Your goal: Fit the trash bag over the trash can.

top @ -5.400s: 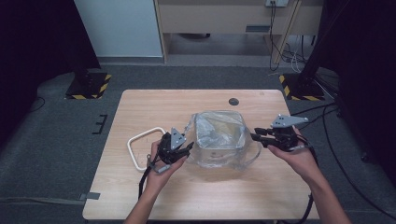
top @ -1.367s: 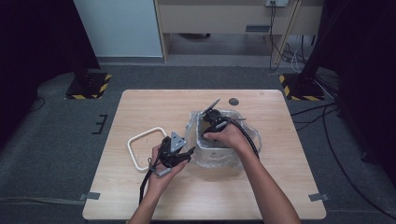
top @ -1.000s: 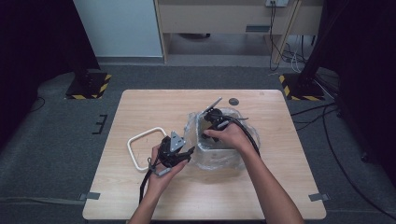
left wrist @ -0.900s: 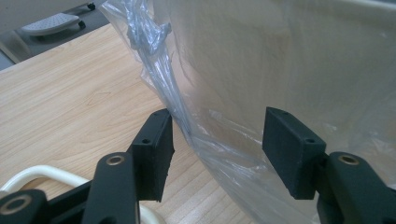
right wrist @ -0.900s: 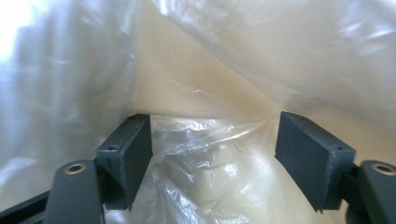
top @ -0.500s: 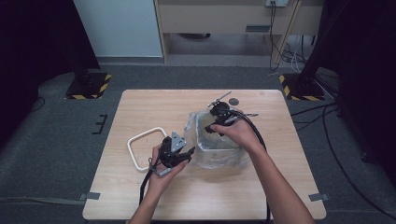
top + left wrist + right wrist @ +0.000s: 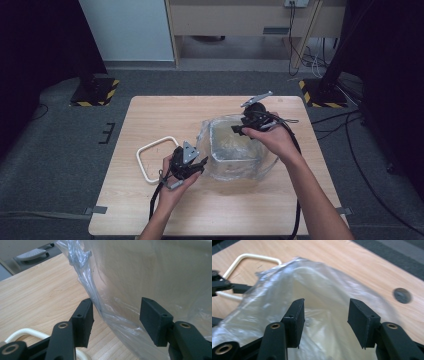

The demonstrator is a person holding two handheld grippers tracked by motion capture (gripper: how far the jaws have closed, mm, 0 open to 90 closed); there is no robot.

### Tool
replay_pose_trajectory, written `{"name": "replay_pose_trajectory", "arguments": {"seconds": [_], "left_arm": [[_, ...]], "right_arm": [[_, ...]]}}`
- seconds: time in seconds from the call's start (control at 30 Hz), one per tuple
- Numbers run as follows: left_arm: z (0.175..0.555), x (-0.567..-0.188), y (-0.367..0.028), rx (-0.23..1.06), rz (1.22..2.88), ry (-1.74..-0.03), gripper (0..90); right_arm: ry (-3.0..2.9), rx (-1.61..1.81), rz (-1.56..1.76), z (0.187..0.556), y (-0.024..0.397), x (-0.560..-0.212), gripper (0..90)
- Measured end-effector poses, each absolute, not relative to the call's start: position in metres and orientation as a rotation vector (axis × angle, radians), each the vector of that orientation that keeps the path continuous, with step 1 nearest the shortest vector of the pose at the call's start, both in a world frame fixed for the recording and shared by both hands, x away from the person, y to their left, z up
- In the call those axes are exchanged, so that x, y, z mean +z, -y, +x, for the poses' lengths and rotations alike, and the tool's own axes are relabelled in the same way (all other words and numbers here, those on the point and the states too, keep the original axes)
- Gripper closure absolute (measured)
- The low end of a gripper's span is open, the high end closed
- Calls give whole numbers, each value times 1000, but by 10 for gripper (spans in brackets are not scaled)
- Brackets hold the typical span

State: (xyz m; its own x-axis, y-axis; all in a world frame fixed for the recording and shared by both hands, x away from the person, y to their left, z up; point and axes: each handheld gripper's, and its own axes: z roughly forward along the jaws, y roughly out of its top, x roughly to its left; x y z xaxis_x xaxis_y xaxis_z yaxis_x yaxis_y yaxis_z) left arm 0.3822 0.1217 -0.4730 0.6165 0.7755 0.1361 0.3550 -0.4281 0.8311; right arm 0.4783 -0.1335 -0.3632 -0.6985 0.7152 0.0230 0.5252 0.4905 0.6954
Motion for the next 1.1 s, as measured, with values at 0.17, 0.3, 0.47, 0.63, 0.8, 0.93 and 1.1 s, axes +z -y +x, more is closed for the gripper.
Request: {"name": "replay_pose_trajectory", "arguments": {"seconds": [0.17,0.3,0.47,0.63,0.8,0.93,1.1], "left_arm": [[382,-474,-120,658,2037,-885,448],[381,-474,-119,659,2036,-884,448],[381,-476,-119,662,2049,-886,461],[382,-479,-118,663,2050,-889,473],[381,-480,-116,670,2062,-880,482],[381,-481,-115,672,2064,-881,484],[381,-482,-115,673,2068,-884,486]], "right_arm": [[-2408,1068,1080,478,161,-358,431],[-2349,1075,1110,480,181,-357,433],[-2302,1049,1164,482,206,-367,456],[-2281,1020,1232,483,229,-386,473],[-2274,1020,1287,488,240,-406,491],[-2292,1026,1300,492,239,-418,485],[-2339,1020,1298,498,233,-435,486]]}}
